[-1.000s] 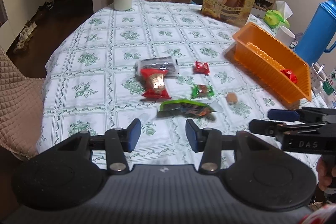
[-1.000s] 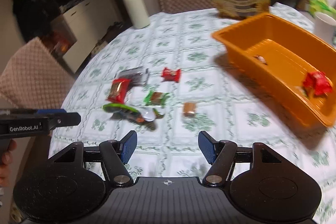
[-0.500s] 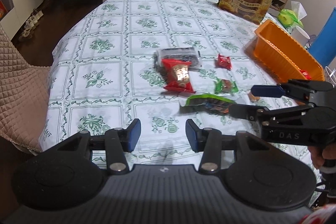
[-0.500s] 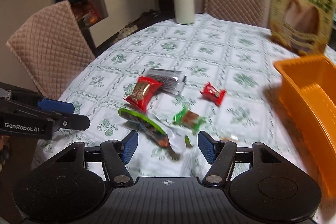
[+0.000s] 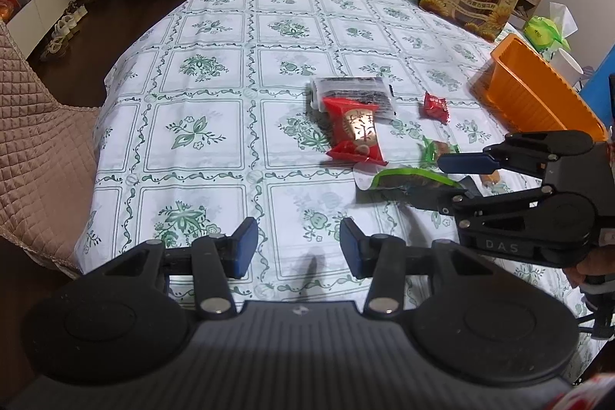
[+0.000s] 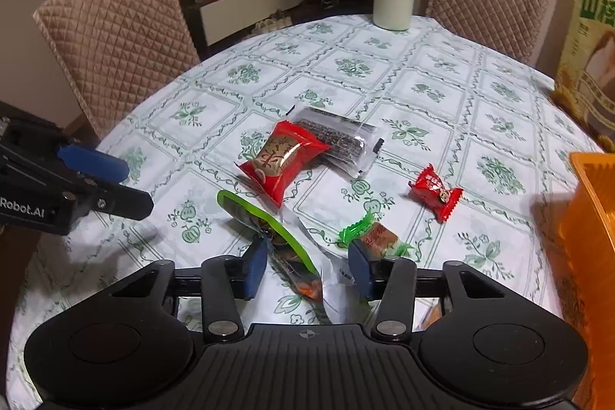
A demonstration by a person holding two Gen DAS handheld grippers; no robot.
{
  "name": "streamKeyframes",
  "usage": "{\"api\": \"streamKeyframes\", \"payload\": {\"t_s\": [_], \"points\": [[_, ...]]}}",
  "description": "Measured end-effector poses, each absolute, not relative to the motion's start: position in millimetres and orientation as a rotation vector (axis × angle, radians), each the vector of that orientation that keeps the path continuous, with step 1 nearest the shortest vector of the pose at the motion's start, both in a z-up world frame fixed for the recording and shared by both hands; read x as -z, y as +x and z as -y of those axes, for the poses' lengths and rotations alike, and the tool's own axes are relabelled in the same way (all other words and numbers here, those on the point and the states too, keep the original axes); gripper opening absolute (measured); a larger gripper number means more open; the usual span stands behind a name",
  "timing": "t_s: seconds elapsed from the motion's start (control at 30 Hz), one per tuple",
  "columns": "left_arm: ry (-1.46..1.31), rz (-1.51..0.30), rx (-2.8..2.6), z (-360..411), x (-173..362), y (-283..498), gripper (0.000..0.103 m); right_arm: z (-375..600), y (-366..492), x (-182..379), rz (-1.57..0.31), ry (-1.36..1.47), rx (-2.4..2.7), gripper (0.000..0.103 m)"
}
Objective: Organize snacks
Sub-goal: 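Grasp the green-and-blue snack bag with the right tool while the left tool grasps the red cake packet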
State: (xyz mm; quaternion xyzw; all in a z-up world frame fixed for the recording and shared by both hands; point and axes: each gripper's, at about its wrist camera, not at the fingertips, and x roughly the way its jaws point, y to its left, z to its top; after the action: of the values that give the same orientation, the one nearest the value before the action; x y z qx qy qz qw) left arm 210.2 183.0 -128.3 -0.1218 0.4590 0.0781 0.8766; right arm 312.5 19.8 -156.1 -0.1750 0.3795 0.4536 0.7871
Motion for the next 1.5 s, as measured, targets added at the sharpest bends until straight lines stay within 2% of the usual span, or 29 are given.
{"api": "streamKeyframes", "payload": {"t_s": [0.23,0.4,0.53,1.03,1.5], "points": [[-0.253,-0.962,-0.167,-182.1,129.2,211.6,0.043,-26.5,309.8,163.1,-0.795,-0.455,-1.007,0.042],[-0.252,-0.965,-0.168,-181.2,129.7,211.8,0.043,-28.9,302.5,163.4,-0.777,-0.496,-1.039,0.029],[-0.248,-0.964,-0.167,-178.9,129.5,212.2,0.043,-27.2,297.7,161.6,-0.795,-0.464,-1.047,0.024],[-0.179,-0.907,-0.107,-157.6,127.8,242.3,0.043,39.3,307.4,131.8,-0.895,-0.041,-0.842,0.024],[-0.086,-0.900,-0.098,-147.0,145.7,306.2,0.043,104.8,317.7,118.6,-0.866,0.094,-0.569,0.024]]}}
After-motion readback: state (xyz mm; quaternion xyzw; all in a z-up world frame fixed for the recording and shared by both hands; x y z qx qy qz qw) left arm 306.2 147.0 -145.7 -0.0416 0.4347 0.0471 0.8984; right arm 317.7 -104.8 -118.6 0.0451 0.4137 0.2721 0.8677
